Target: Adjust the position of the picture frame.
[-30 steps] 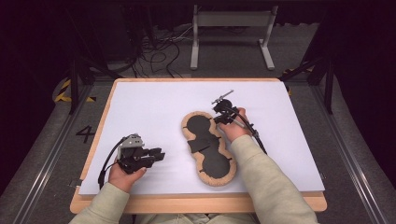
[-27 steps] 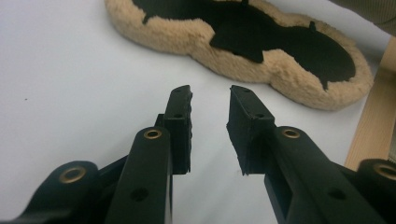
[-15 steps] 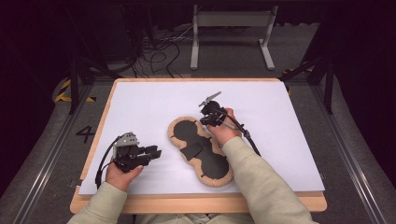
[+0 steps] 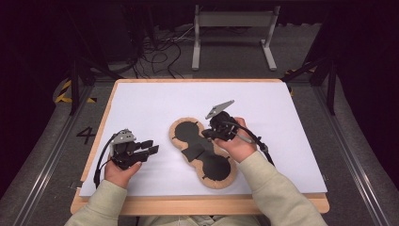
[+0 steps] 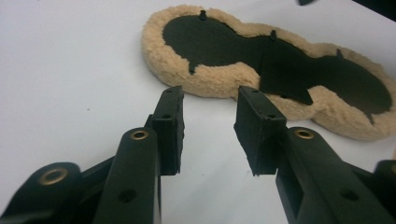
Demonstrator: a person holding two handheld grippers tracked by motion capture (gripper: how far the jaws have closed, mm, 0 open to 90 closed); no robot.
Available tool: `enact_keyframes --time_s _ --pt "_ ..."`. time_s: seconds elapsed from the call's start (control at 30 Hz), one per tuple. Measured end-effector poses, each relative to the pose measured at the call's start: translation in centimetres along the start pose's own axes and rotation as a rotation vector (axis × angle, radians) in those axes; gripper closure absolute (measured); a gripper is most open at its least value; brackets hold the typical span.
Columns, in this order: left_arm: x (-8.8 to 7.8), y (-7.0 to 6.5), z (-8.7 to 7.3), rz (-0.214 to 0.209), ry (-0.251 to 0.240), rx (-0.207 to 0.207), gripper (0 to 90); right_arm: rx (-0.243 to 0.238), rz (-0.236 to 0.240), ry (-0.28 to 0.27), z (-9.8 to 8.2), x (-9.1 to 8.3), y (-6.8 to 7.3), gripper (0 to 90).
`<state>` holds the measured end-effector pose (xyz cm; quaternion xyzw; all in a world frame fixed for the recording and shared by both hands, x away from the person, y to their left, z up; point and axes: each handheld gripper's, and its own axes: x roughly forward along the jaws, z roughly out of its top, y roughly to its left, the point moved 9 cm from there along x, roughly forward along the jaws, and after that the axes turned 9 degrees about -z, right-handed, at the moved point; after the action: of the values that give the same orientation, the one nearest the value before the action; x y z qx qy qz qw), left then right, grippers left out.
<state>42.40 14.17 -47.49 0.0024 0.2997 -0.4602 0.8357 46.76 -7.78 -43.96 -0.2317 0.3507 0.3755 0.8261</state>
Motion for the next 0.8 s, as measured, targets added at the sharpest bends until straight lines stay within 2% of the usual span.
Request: enact_keyframes --time_s 0.07,0.23,0.33,0.43,0.5,0.63,0.7,0.8 --pt "0.0 0.2 0.0 0.016 0.000 0.010 62.7 -0.032 -0.017 0.000 -0.7 -0.9 0.8 90.0" --pt "0.0 0.2 0.1 0.015 -0.004 0.013 63.9 -0.015 0.029 -0.029 -1.7 -2.3 2.0 90.0" --pt "0.1 0.2 0.1 0.012 -0.002 0.006 63.8 -0.034 0.017 -0.022 -1.8 -2.8 2.3 90.0" --pt "0.0 0.4 0.4 0.047 -0.029 0.019 63.9 -0.063 0.027 -0.024 -2.1 -3.3 2.9 90.0" --pt "-0.1 0.3 0.5 0.054 -0.048 0.014 63.8 -0.068 0.041 -0.014 -2.3 -3.5 3.4 90.0" --pt "0.0 0.3 0.3 0.046 -0.039 0.009 63.8 -0.094 0.094 0.009 -2.8 -3.5 5.0 90.0" --pt "0.1 0.4 0.3 0.051 -0.043 0.010 63.8 -0.118 0.120 0.015 -3.2 -3.2 5.9 90.0" --pt "0.0 0.4 0.4 0.051 -0.048 0.012 63.8 -0.122 0.141 0.039 -3.9 -2.4 6.8 90.0"
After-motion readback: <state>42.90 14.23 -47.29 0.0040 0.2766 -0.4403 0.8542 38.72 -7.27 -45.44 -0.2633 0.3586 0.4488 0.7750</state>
